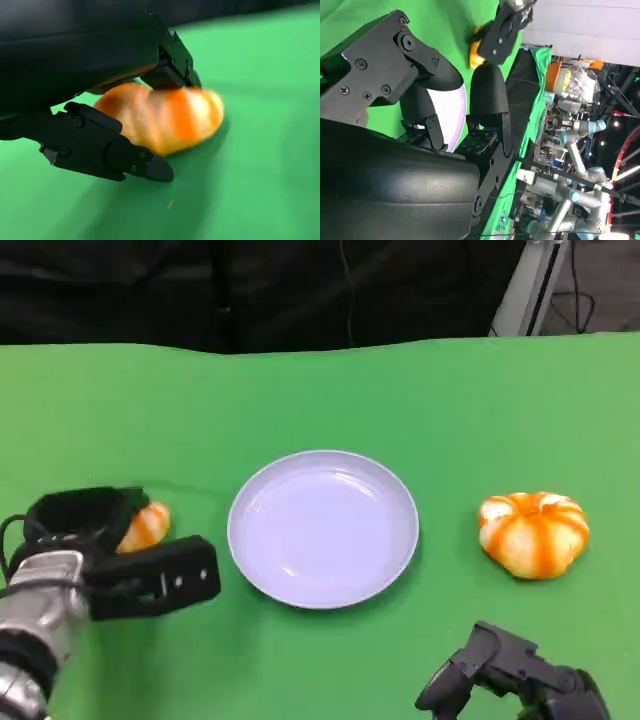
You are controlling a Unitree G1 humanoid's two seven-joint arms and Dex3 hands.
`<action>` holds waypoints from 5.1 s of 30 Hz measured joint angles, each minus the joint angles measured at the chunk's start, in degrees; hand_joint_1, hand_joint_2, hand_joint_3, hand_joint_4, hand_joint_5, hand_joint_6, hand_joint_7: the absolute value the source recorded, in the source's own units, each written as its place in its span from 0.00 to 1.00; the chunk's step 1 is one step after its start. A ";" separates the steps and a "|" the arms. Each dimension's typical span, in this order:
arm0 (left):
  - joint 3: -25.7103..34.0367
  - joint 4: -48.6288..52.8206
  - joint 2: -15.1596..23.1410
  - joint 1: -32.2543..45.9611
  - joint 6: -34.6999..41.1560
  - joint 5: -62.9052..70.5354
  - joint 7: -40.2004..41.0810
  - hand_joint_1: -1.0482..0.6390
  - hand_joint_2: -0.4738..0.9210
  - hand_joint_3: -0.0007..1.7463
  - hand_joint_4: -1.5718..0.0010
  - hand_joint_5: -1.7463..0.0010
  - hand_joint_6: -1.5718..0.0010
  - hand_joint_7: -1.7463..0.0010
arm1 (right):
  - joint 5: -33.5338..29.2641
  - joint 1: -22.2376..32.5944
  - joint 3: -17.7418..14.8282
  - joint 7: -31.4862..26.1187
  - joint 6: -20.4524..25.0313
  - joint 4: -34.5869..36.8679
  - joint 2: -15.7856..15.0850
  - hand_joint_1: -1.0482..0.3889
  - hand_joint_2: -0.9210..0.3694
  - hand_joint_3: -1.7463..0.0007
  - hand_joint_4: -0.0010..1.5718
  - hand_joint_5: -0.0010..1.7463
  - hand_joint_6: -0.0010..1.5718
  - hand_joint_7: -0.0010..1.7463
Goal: Grasp the bread from the table and place it into the plate.
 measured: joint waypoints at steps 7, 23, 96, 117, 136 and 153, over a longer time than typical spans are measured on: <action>-0.08 -2.83 0.53 0.40 -6.73 0.09 6.89 0.51 0.66 0.60 0.44 0.00 0.59 0.00 | -0.15 -0.33 0.03 -0.14 0.01 0.00 -0.05 0.67 0.45 0.26 0.45 0.91 0.50 0.74; 1.96 -21.85 0.74 1.13 -14.98 0.04 9.45 0.54 0.55 0.79 0.40 0.00 0.54 0.00 | -0.06 -0.86 0.17 -0.28 0.05 0.46 -0.02 0.66 0.44 0.27 0.45 0.91 0.49 0.75; 3.39 -57.09 1.83 10.45 6.73 -7.03 -44.64 0.38 0.86 0.44 0.68 0.61 0.70 0.69 | 0.72 0.65 -0.89 0.26 -0.13 -0.05 -0.93 0.65 0.44 0.27 0.45 0.91 0.49 0.77; 26.54 -79.88 -6.75 39.92 3.29 -42.16 -41.40 0.66 0.63 0.83 0.47 0.04 0.53 0.10 | 0.58 0.85 0.14 0.16 0.16 -0.07 -0.66 0.66 0.44 0.27 0.45 0.91 0.49 0.76; 29.28 -88.43 -13.01 59.26 1.81 -56.27 -41.48 0.65 0.67 0.81 0.47 0.00 0.54 0.05 | 0.84 0.66 -0.86 0.25 0.06 -0.10 -0.80 0.66 0.43 0.29 0.45 0.91 0.49 0.76; 29.28 -88.43 -13.02 59.28 1.81 -56.43 -41.48 0.65 0.67 0.80 0.47 0.00 0.54 0.05 | 0.84 0.56 -0.90 0.26 0.06 -0.10 -0.80 0.66 0.43 0.29 0.45 0.91 0.49 0.76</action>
